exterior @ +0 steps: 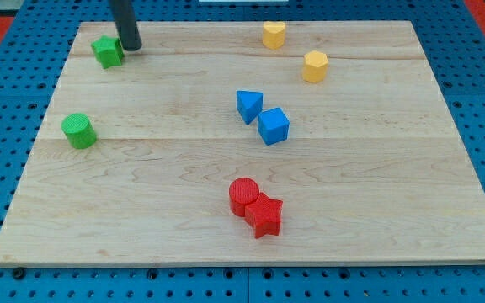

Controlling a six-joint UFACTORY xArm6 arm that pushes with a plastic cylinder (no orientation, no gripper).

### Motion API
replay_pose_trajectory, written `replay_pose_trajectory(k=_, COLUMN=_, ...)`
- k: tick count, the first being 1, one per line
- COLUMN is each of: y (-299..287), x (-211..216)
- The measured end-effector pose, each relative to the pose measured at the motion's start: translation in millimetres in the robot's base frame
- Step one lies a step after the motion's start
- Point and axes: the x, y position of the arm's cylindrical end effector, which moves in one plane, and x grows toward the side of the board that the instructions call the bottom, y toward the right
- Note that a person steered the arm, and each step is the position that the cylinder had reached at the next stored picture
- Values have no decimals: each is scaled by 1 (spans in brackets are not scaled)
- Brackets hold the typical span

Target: Move the green star closer to the green circle

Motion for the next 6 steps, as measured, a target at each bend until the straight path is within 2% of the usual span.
replay_pose_trajectory(k=1, y=-35, x=-20)
replay_pose_trajectory(k=2, y=-60, x=33)
replay_pose_trajectory(k=3, y=-47, x=103)
replay_pose_trajectory(k=4, y=-15, x=47)
replay_pose_trajectory(k=5, y=11, x=48)
replay_pose_trajectory(k=6, y=-10, x=87)
